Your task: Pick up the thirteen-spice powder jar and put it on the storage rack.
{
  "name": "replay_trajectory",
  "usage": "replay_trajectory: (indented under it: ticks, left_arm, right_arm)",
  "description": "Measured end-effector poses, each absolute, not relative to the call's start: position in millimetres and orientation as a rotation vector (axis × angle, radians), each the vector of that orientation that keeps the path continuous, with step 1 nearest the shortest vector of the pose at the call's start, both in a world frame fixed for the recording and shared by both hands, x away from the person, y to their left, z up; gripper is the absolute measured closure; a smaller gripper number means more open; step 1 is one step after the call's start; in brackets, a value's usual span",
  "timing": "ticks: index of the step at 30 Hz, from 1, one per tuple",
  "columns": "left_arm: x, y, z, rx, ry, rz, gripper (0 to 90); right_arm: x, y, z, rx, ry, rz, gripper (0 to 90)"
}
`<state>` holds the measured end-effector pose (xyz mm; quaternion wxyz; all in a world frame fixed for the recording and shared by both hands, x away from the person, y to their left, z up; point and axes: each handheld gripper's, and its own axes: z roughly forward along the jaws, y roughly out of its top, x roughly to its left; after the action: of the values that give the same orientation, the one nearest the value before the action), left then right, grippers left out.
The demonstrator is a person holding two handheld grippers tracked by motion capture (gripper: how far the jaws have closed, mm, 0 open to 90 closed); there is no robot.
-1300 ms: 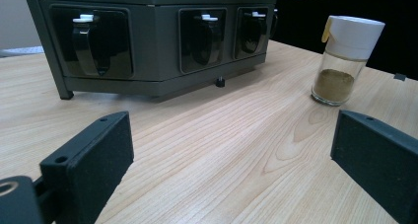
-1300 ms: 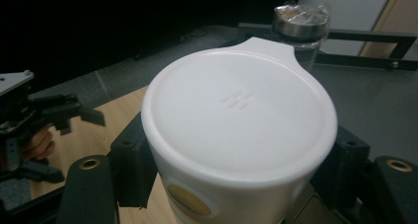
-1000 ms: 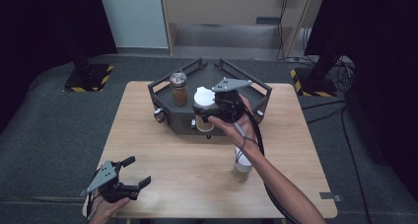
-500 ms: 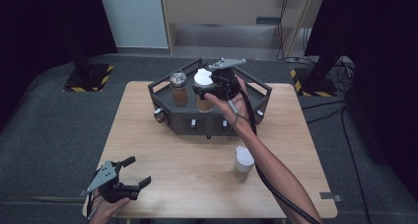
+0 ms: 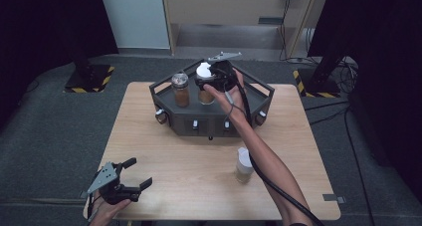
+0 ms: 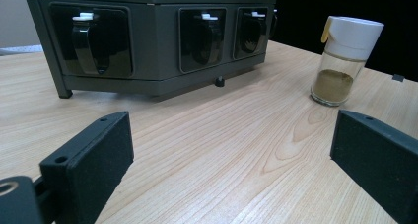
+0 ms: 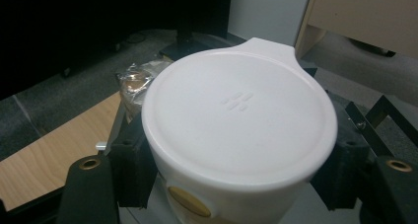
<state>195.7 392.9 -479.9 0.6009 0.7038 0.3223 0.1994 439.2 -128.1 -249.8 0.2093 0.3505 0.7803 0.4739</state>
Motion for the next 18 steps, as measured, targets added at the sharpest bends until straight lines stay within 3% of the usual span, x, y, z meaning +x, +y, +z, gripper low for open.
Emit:
replay_trajectory:
  ticks: [18]
  left_arm:
    - [196,393,-480,1.633,0.743,0.464,1.4]
  right_arm:
    - [457,-127,-273,1.057,2.175,1.287,30.5]
